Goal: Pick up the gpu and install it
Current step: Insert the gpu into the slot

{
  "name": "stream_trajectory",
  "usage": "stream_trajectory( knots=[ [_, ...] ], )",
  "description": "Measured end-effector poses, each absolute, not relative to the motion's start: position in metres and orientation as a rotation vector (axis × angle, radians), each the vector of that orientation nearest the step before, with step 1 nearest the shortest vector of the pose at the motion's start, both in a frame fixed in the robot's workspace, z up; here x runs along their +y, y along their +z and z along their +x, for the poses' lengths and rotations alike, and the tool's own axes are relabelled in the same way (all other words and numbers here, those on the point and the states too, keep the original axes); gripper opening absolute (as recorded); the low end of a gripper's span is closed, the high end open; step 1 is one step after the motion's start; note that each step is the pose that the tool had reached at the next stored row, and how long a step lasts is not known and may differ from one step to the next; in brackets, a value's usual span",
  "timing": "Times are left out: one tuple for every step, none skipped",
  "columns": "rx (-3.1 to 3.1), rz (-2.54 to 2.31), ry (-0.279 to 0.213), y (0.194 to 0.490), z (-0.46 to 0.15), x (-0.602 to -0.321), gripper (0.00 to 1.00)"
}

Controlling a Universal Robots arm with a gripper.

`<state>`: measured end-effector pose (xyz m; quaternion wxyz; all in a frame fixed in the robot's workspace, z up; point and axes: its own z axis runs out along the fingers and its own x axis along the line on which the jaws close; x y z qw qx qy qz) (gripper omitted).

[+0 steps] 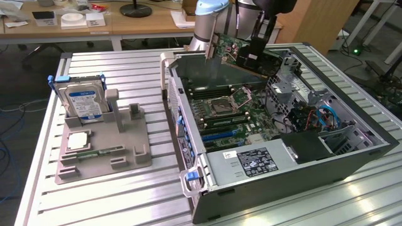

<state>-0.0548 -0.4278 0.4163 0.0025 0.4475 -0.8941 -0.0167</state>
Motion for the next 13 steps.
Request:
stream_trajectory(
  knots=[
    [-2.802,1.409,-0.052,0.4163,-0.0549,-0.4279,0.27],
    [-2.799,1.415,-0.052,0.4163,-0.0549,-0.428,0.27],
    [-2.796,1.421,-0.052,0.4163,-0.0548,-0.4282,0.27],
    [-2.792,1.428,-0.052,0.4163,-0.0548,-0.4283,0.27],
    [-2.788,1.435,-0.052,0.4163,-0.0548,-0.4284,0.27],
    [-2.785,1.442,-0.052,0.4163,-0.0549,-0.4285,0.27],
    [-2.781,1.449,-0.052,0.4163,-0.0549,-0.4285,0.27],
    [-2.778,1.455,-0.052,0.4163,-0.0548,-0.4285,0.27],
    [-2.774,1.462,-0.052,0.4163,-0.0548,-0.4286,0.27],
    [-2.771,1.467,-0.052,0.4163,-0.0548,-0.4286,0.27],
    [-2.768,1.473,-0.052,0.4163,-0.0548,-0.4287,0.27],
    [-2.765,1.478,-0.052,0.4163,-0.0549,-0.4287,0.27],
    [-2.762,1.484,-0.052,0.4163,-0.0548,-0.4288,0.27]
  ],
)
